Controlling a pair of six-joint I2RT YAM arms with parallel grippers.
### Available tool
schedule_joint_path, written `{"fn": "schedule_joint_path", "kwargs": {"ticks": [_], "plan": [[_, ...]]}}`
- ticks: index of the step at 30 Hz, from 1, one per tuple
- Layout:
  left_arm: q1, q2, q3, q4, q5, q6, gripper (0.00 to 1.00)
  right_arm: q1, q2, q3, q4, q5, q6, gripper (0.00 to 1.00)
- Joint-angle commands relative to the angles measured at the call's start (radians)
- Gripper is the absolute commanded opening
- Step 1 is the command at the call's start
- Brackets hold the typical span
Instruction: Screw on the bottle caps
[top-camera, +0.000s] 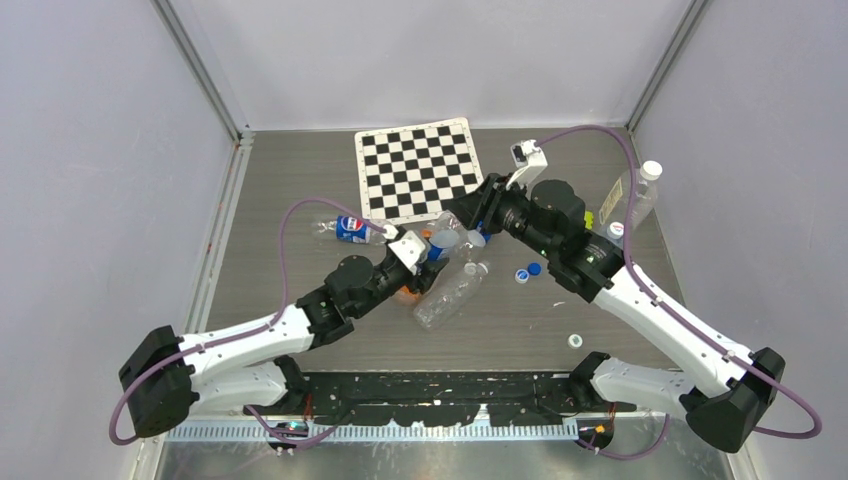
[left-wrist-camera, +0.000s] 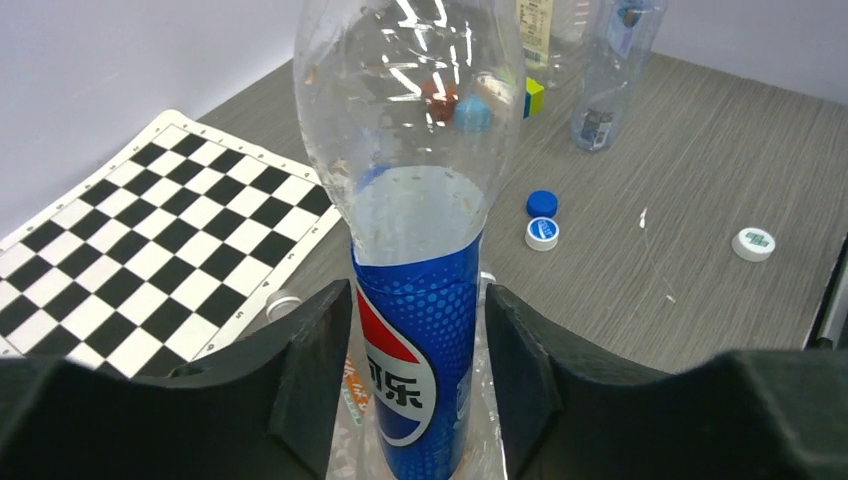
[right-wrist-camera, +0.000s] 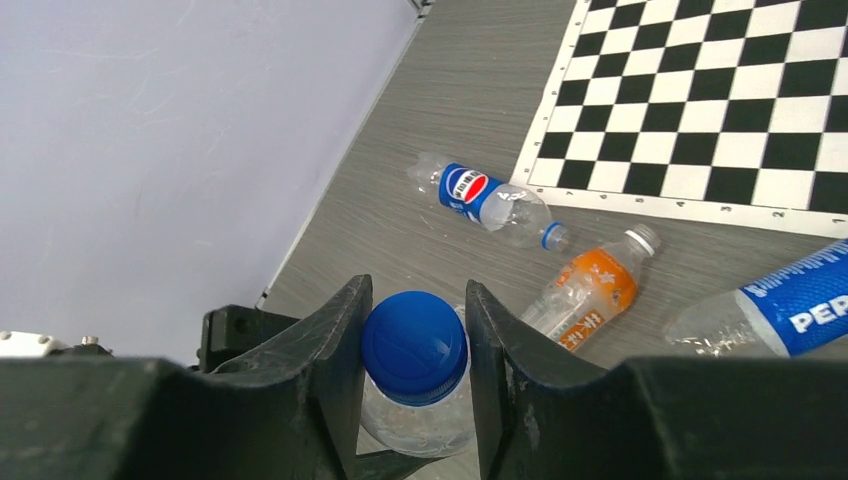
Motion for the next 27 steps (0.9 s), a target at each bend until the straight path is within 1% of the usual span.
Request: {"fn": "schedule_joint_path", "kwargs": {"ticks": [1, 3, 4, 6, 9, 12, 15, 18, 19, 21, 23, 27], "plan": [[0.005, -0.013, 0.046, 0.072, -0.045, -0.008, 0.65, 0.010, -0.019, 0.070, -0.039, 0.090, -0.105, 0.01], [0.009, -0.033, 0.050, 0.028, -0.057, 0.008, 0.78, 0.007, -0.024, 0.094, -0.079, 0.142, -0.156, 0.00], [0.013, -0.047, 0.054, -0.015, -0.058, 0.025, 0.82, 0.000, -0.024, 0.101, -0.102, 0.179, -0.171, 0.00], [0.027, -0.078, 0.069, -0.099, -0.059, 0.048, 0.88, -0.029, -0.023, 0.117, -0.119, 0.226, -0.206, 0.00], [0.067, -0.126, 0.108, -0.261, -0.063, 0.063, 0.93, -0.098, -0.018, 0.127, -0.113, 0.270, -0.242, 0.00], [0.139, -0.177, 0.145, -0.412, -0.050, 0.065, 0.95, -0.170, -0.013, 0.114, -0.063, 0.340, -0.320, 0.00], [0.229, -0.211, 0.187, -0.561, -0.018, 0.065, 0.96, -0.209, 0.008, 0.082, 0.038, 0.433, -0.404, 0.00], [0.315, -0.188, 0.263, -0.758, 0.008, 0.062, 0.97, -0.257, 0.042, 0.044, 0.129, 0.481, -0.468, 0.01], [0.336, -0.171, 0.288, -0.823, 0.013, 0.064, 0.97, -0.275, 0.059, 0.031, 0.193, 0.500, -0.473, 0.00], [0.354, -0.141, 0.318, -0.901, -0.001, 0.076, 0.99, -0.299, 0.088, -0.012, 0.284, 0.520, -0.486, 0.00], [0.354, -0.124, 0.324, -0.932, -0.003, 0.072, 0.99, -0.316, 0.121, -0.039, 0.343, 0.533, -0.497, 0.00], [0.355, -0.093, 0.358, -1.061, 0.044, 0.062, 1.00, -0.338, 0.183, -0.058, 0.392, 0.557, -0.510, 0.00]]}}
